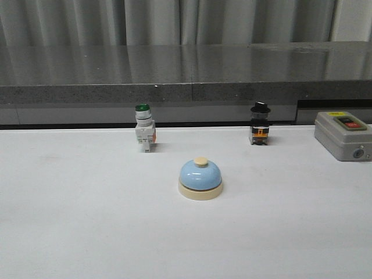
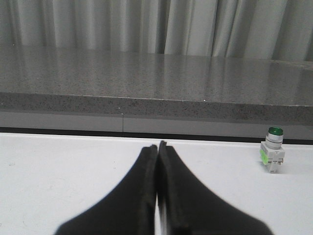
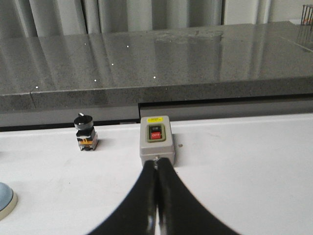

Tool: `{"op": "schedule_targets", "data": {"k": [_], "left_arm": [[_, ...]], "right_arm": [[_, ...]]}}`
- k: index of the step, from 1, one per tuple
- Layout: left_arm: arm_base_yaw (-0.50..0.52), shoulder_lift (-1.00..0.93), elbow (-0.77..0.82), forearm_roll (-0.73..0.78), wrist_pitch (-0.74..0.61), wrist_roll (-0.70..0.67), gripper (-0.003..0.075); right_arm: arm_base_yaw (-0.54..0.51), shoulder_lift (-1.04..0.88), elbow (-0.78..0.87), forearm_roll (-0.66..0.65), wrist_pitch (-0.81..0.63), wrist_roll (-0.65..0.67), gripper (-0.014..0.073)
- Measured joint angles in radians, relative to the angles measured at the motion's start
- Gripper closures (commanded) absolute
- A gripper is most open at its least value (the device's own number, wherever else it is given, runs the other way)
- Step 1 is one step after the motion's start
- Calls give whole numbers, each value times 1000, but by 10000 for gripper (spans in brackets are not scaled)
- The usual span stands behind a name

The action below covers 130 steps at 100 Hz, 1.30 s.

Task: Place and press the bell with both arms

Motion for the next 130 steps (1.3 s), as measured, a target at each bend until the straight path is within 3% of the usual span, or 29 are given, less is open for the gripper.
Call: {"op": "schedule_targets", "data": {"k": [56, 130], "left_arm": [[0, 0, 0, 0, 0, 0, 741], [0, 0, 0, 0, 0, 0, 741]], "right_arm": [[53, 697, -414, -5, 193, 0, 654], [498, 1523, -1098, -8, 552, -25, 654]]}}
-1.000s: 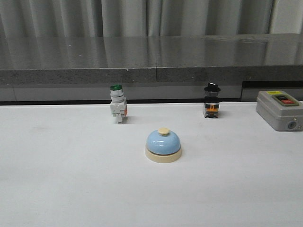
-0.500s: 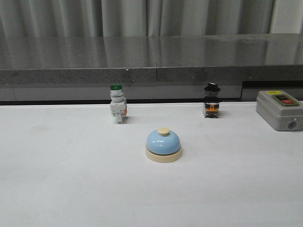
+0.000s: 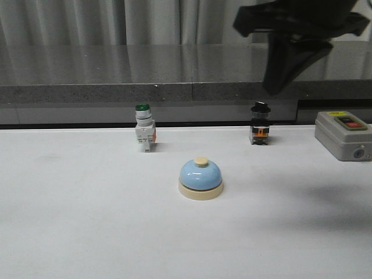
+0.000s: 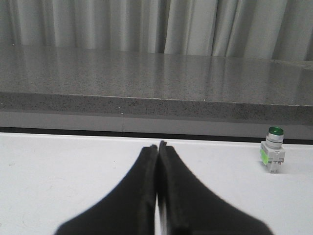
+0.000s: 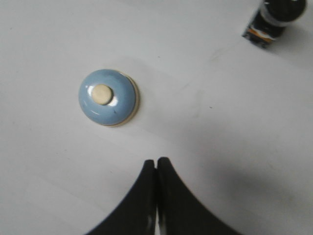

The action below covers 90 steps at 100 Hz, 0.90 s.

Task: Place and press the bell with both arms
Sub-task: 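Move the closed right gripper over the bell's cream button, then press down on the bell button with the closed right gripper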

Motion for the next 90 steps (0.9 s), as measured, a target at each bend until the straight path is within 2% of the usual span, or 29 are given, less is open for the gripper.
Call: {"op": "schedule_targets", "data": {"k": [22, 48, 73, 90], "left_arm": [[0, 0, 0, 0, 0, 0, 741], [0, 0, 0, 0, 0, 0, 741], [0, 0, 0, 0, 0, 0, 741], [0, 0, 0, 0, 0, 0, 741]], "right_arm": [[83, 192, -150, 0, 61, -7, 654], [123, 362, -277, 0, 83, -12, 654], [123, 461, -320, 2, 101, -12, 654], [123, 462, -328, 7, 105, -12, 654]]}}
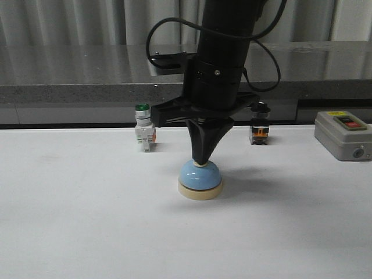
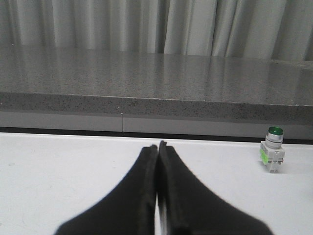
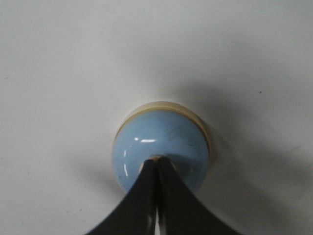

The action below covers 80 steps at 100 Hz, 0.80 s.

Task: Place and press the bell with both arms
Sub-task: 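Press down on the bell button with the closed right gripper, then lift the right gripper up and away from the bell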

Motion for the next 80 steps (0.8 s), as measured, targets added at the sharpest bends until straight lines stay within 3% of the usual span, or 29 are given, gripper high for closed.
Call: {"op": "schedule_targets", "data": {"k": [34, 80], "left_arm": [[0, 0, 0, 0, 0, 0, 741], [0, 0, 0, 0, 0, 0, 741]], "right_arm": [[-48, -129, 0, 4, 40, -1, 654], [-297, -268, 55, 4, 139, 35, 654]]}}
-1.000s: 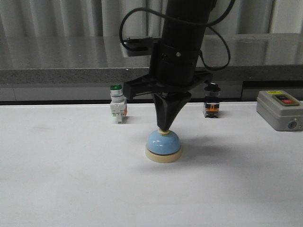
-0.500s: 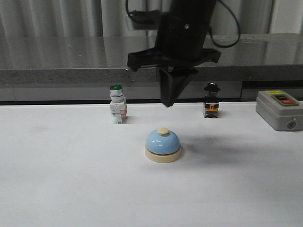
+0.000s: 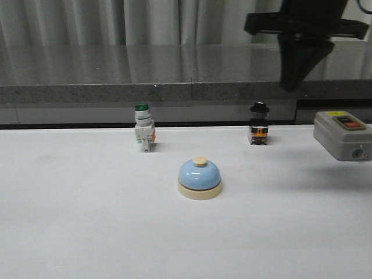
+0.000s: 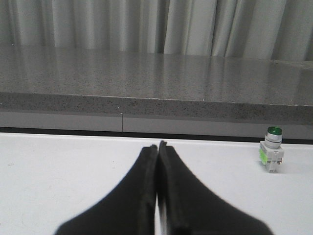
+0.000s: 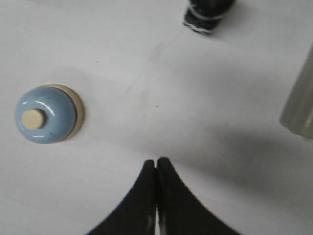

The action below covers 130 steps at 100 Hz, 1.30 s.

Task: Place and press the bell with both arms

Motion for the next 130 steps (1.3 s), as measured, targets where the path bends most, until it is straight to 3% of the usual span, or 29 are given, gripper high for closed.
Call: {"op": "schedule_targets", "data": {"k": [55, 89, 130], "left_arm": [[0, 0, 0, 0, 0, 0, 741], [0, 0, 0, 0, 0, 0, 741], [0, 0, 0, 0, 0, 0, 741]], "right_arm": [[-348, -243, 248, -2, -21, 10, 654], [-361, -490, 502, 14, -122, 12, 654], [-361, -984, 820, 37, -270, 12, 654]]}}
